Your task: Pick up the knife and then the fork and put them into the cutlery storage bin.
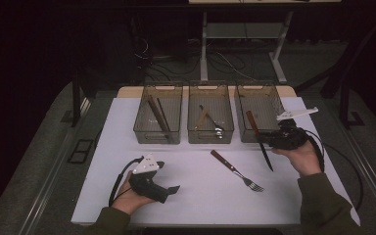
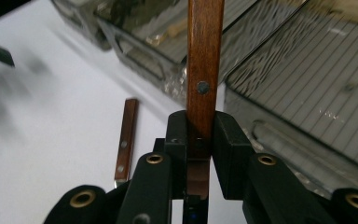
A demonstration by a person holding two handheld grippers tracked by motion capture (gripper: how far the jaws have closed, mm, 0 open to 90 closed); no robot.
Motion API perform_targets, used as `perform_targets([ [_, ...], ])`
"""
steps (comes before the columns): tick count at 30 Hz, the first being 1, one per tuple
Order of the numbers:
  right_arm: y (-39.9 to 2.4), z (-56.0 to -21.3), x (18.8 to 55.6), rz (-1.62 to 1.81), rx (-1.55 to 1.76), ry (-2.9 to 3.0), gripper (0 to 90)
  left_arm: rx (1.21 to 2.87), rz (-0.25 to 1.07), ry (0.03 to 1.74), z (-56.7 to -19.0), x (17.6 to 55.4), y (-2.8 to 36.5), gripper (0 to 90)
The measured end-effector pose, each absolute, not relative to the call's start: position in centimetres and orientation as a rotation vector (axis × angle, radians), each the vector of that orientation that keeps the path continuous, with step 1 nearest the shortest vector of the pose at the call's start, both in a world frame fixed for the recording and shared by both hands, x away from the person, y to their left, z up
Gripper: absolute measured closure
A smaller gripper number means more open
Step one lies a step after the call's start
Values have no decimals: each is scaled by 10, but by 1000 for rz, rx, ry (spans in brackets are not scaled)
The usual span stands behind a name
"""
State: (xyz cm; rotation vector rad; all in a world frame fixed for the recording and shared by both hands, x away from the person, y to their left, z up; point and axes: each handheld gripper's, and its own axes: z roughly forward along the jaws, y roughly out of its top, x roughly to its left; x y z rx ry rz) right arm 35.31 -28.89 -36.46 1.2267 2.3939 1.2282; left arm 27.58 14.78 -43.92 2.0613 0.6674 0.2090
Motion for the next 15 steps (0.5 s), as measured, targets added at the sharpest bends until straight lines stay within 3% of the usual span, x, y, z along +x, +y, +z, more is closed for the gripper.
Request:
perform_targets([
  [15,-321,-338,354,1407,1248,2104,768,2065,202,661,-440,276,146,0],
])
